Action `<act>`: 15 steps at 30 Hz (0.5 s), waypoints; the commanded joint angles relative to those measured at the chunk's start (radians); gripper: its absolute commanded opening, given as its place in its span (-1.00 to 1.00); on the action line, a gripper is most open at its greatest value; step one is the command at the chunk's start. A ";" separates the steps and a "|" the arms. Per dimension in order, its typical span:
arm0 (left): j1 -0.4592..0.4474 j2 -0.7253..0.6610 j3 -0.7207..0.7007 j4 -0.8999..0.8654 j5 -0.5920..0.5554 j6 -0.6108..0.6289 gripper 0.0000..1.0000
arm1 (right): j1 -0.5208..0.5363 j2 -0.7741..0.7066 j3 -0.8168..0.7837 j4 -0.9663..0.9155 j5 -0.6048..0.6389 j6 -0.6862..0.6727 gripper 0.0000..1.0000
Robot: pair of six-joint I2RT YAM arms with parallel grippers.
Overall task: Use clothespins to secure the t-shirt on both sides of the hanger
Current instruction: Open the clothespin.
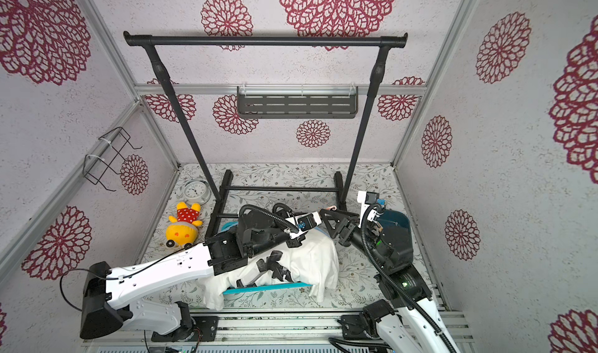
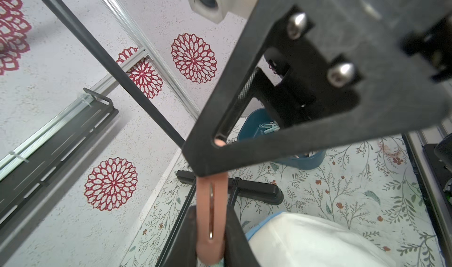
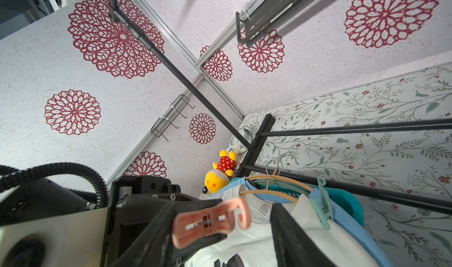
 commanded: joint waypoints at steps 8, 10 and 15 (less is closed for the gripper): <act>-0.002 0.037 0.034 0.023 -0.008 0.039 -1.00 | 0.022 0.036 0.013 0.143 0.003 0.063 0.13; -0.002 0.041 0.036 0.019 -0.013 0.043 -1.00 | 0.025 0.040 0.004 0.159 0.008 0.075 0.06; -0.002 0.044 0.030 0.021 -0.010 0.033 -1.00 | 0.030 0.031 -0.003 0.162 0.046 0.078 0.02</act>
